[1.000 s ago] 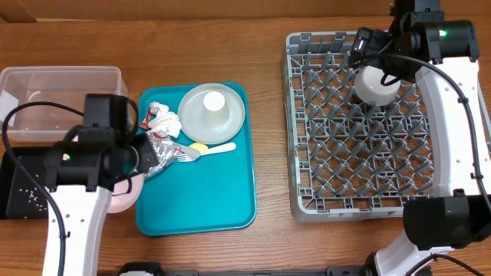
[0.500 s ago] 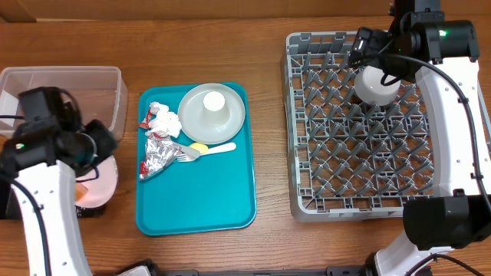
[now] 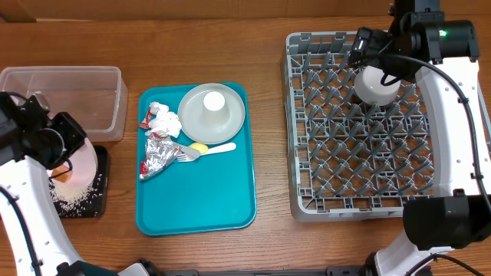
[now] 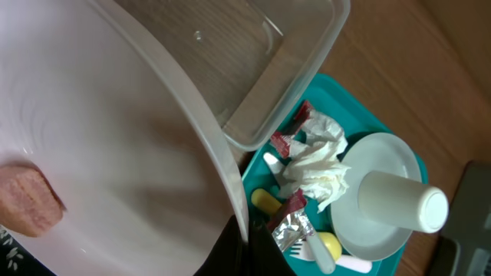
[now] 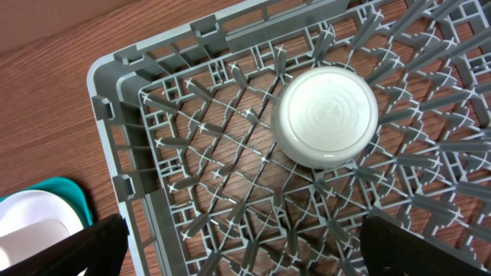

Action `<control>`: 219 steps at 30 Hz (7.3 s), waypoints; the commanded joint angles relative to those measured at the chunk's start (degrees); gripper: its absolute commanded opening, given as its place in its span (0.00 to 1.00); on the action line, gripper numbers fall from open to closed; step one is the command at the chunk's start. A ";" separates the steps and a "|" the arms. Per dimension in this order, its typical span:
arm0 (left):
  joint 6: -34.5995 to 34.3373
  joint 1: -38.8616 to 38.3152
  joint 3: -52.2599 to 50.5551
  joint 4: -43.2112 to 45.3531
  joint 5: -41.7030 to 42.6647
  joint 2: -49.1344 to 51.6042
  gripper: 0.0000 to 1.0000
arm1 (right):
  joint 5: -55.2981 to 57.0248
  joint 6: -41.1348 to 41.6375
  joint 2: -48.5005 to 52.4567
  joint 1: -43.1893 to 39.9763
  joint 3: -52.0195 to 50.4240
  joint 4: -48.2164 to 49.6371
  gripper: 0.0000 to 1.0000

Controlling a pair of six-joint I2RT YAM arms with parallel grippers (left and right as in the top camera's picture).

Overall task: Sort waste into correct bins and load items into the dishwasher rack
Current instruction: 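Tilt the plate with the left gripper to drop the cake piece, then carry the plate back and set it on the teal tray, then release the plate and move the left gripper toward the foil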

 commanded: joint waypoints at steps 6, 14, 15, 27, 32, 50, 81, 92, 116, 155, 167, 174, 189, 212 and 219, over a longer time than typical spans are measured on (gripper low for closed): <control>4.24 6.75 1.20 0.15 9.64 0.90 0.04 | 0.44 0.26 -0.59 0.11 0.17 0.37 1.00; 9.60 12.90 1.18 0.50 22.49 5.38 0.04 | 0.44 0.26 -0.59 0.11 0.17 0.35 1.00; 10.56 13.38 1.18 0.66 24.02 5.90 0.04 | 0.44 0.26 -0.59 0.11 0.17 0.37 1.00; 11.78 15.15 1.20 1.01 25.75 6.27 0.04 | 0.44 0.28 -0.59 0.11 0.17 0.35 1.00; 11.80 15.17 1.31 1.18 27.63 3.78 0.04 | 0.44 0.26 -0.59 0.11 0.17 0.35 1.00; 11.87 23.82 1.29 -2.45 36.17 1.70 0.04 | 0.44 0.26 -0.59 0.11 0.17 0.37 1.00; 11.19 -23.02 1.29 -9.81 4.24 -19.71 0.04 | 0.44 0.26 -0.59 0.11 0.17 0.37 1.00; -5.38 -53.90 0.83 -15.19 -13.09 -9.20 0.04 | 0.44 0.26 -0.59 0.11 0.17 0.35 1.00; -20.37 -70.49 0.83 -14.58 -16.15 16.68 0.06 | 0.44 0.28 -0.59 0.11 0.17 0.37 1.00; -24.87 -60.19 15.41 -24.15 -26.36 13.99 1.00 | 0.44 0.26 -0.59 0.11 0.17 0.37 1.00; -20.81 -58.45 15.43 -25.00 -43.12 13.99 1.00 | 0.44 0.28 -0.59 0.11 0.17 0.37 1.00; -24.83 -51.74 15.43 -28.52 -39.65 13.99 1.00 | 0.44 0.26 -0.59 0.11 0.17 0.37 1.00; -24.85 -49.51 15.41 -27.76 -27.50 13.99 1.00 | 0.44 0.26 -0.59 0.11 0.17 0.35 1.00; -24.83 -49.09 14.91 -24.44 -33.77 14.01 1.00 | 0.44 0.26 -0.59 0.11 0.17 0.37 1.00; -24.81 -48.72 14.91 -22.23 -28.11 14.01 1.00 | 0.44 0.26 -0.59 0.11 0.17 0.35 1.00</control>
